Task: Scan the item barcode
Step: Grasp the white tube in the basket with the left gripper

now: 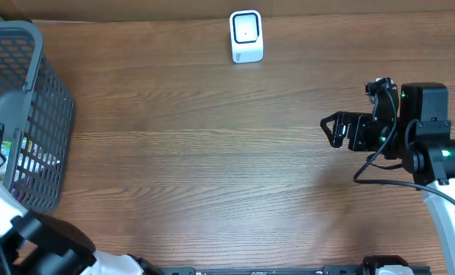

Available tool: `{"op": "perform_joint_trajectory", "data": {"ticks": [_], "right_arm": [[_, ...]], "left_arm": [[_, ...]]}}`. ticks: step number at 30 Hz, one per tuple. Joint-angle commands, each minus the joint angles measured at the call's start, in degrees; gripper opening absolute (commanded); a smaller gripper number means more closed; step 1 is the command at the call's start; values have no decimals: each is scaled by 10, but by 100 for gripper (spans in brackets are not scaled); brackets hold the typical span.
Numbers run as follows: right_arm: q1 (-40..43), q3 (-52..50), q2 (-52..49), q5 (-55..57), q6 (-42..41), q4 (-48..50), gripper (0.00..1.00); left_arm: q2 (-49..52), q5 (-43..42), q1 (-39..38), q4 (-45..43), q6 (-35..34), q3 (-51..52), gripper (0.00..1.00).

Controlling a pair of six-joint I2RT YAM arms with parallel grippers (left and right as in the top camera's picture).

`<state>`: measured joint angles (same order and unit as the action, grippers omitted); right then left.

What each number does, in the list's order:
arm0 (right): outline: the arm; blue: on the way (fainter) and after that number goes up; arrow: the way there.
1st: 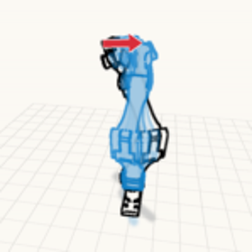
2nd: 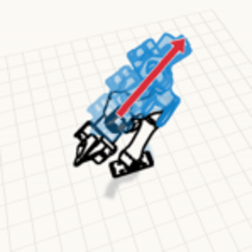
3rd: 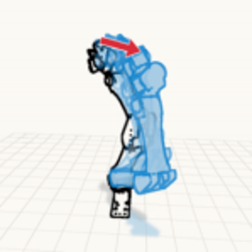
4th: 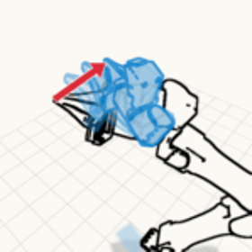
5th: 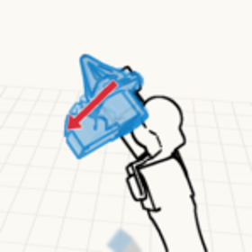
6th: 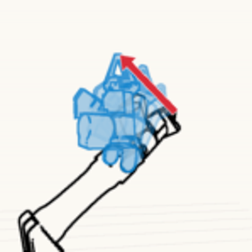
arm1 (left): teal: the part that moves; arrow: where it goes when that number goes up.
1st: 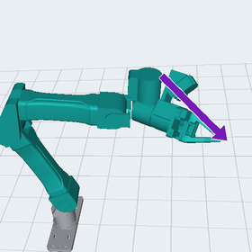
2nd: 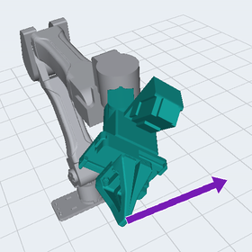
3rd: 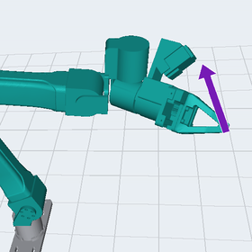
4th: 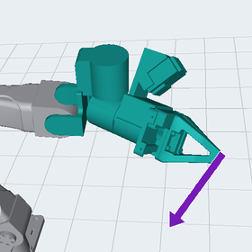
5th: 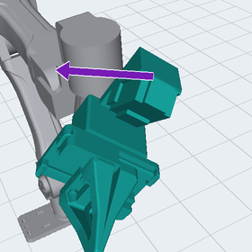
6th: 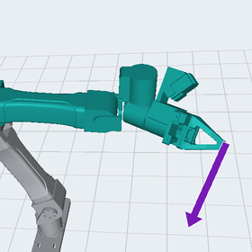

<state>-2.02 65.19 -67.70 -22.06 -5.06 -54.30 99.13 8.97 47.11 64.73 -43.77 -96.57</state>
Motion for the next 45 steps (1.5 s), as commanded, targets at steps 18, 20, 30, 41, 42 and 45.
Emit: {"op": "perform_joint_trajectory", "data": {"ticks": [18,20,30,41,42,45], "right_arm": [[-2,12,-14,-1,7,-9,100],[-2,12,-14,-1,7,-12,100],[-2,12,-14,1,7,-17,100],[-2,12,-14,1,9,-18,100],[-2,12,-14,1,9,-18,100],[-2,12,-14,1,9,-18,100]], "left_arm": [[154,39,5,-41,3,26,77],[158,42,5,-51,3,26,70],[160,52,5,-84,18,31,72],[160,51,5,-115,34,48,88],[160,51,5,-123,36,55,82],[160,51,5,-143,51,71,56]]}}
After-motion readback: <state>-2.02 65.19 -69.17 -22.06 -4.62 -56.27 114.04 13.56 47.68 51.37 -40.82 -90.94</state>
